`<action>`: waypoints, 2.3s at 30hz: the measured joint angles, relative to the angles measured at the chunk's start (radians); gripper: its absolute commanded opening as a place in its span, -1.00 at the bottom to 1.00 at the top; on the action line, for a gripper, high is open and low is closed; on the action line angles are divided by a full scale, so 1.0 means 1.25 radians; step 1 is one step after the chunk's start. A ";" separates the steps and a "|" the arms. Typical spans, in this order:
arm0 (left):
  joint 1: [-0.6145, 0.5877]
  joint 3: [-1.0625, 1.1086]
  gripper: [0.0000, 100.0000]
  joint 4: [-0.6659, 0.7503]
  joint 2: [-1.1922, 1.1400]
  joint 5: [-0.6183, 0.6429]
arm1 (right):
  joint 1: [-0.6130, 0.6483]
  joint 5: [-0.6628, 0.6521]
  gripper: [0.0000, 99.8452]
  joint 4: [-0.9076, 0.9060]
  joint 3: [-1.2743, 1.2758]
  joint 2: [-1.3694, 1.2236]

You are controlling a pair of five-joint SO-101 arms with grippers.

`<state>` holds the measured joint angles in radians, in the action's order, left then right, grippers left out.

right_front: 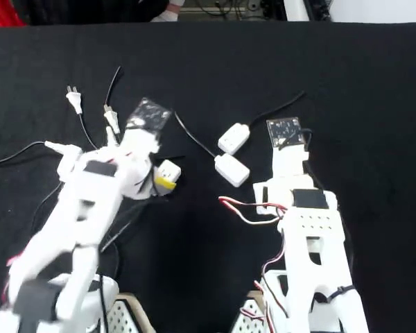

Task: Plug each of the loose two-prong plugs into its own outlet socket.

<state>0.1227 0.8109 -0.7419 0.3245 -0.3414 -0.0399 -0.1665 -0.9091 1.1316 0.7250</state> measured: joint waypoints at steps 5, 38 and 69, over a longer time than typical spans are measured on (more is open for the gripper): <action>0.010 -0.119 -0.26 0.000 -0.218 0.000 | -0.001 0.000 -0.91 0.000 0.000 0.000; 0.106 -0.087 -0.70 -0.342 -0.226 -0.117 | -0.001 0.000 -0.91 0.000 0.000 0.000; 0.126 0.206 -0.34 -0.523 0.806 -0.060 | 0.000 -0.018 -0.90 -0.195 -0.153 -0.032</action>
<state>0.2808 1.0687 -1.3955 1.3326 -0.4166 -0.0399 -0.1895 -1.1531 0.9398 0.6851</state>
